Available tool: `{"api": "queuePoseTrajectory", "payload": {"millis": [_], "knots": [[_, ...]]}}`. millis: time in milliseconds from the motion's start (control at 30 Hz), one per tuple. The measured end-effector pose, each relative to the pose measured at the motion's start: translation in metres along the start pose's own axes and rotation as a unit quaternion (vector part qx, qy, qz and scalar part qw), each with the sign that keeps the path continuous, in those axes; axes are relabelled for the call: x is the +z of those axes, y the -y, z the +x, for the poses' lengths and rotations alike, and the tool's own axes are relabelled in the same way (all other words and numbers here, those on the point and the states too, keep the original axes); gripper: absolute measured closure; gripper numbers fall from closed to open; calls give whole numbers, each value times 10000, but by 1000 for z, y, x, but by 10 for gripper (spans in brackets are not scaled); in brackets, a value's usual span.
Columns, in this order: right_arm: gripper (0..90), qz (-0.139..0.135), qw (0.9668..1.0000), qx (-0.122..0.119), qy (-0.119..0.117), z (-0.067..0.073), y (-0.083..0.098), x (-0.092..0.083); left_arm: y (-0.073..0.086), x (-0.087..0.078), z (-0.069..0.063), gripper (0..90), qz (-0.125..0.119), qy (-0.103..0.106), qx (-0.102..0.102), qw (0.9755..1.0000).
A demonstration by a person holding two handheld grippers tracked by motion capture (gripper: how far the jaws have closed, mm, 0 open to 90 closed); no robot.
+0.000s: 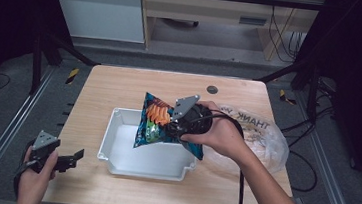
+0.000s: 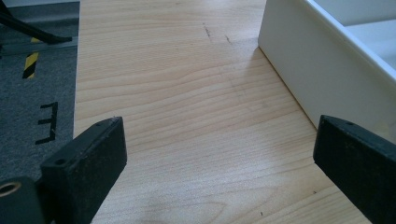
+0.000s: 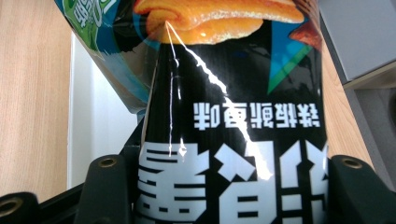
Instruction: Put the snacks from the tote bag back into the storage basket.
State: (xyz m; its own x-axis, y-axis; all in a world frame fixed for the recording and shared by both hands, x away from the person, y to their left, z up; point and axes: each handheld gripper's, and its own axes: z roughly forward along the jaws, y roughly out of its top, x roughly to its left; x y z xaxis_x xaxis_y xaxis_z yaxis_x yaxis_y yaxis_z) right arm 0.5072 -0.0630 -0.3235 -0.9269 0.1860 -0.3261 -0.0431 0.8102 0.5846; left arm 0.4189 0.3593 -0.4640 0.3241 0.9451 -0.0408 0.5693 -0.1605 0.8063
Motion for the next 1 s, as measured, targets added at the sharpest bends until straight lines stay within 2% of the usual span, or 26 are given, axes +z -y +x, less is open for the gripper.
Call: {"api": "queuePoseTrajectory", "payload": {"millis": [300,1000], "knots": [[410,-20,10000,-37,-44,1,-4,5,0,1,-1,25,33,18,66,10000],[411,-27,9999,-75,-123,2,-11,17,0,1,-1,25,34,26,58,10000]]}}
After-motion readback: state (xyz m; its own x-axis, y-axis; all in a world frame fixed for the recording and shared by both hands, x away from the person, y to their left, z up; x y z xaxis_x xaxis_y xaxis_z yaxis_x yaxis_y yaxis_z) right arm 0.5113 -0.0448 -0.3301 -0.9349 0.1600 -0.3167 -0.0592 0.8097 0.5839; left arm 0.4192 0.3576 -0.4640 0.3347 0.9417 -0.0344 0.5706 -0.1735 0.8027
